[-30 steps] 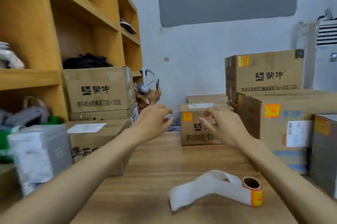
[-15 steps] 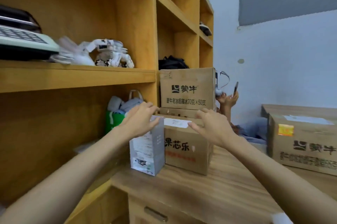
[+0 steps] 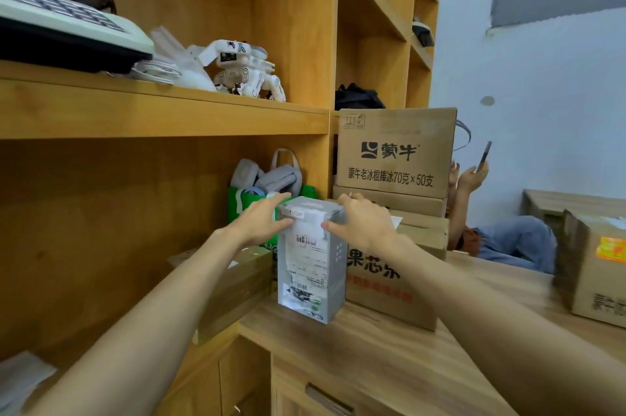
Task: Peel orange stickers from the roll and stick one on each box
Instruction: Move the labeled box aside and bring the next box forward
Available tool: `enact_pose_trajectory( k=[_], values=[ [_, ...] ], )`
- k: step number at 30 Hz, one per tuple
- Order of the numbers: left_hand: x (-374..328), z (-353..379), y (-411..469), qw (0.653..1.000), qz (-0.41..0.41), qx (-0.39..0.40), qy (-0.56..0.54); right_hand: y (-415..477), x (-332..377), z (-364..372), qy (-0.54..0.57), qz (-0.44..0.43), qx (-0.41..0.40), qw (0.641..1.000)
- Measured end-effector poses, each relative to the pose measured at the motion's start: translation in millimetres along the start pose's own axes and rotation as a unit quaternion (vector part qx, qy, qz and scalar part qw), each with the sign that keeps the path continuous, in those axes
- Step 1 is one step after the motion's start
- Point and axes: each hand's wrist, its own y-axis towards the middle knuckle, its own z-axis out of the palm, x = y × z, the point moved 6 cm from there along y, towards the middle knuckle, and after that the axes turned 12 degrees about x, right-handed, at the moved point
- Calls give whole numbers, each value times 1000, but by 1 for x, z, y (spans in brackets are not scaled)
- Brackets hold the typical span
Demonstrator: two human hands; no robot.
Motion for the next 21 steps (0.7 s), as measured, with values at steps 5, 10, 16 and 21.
enact_pose_trajectory(
  k=[5, 10, 16, 21],
  values=[
    [4, 22, 8, 998, 6, 13, -61, 8, -8, 18, 76, 28, 56, 995],
    [-16, 22, -1, 997, 38, -35, -61, -4, -15, 22, 175, 27, 15, 984],
    [-69, 29, -21, 992, 73, -11, -103, -56, -58, -11, 182, 6, -45, 982],
    [-150, 55, -33, 981, 157, -24, -108, -126, -124, -47, 247, 13, -60, 967]
  ],
)
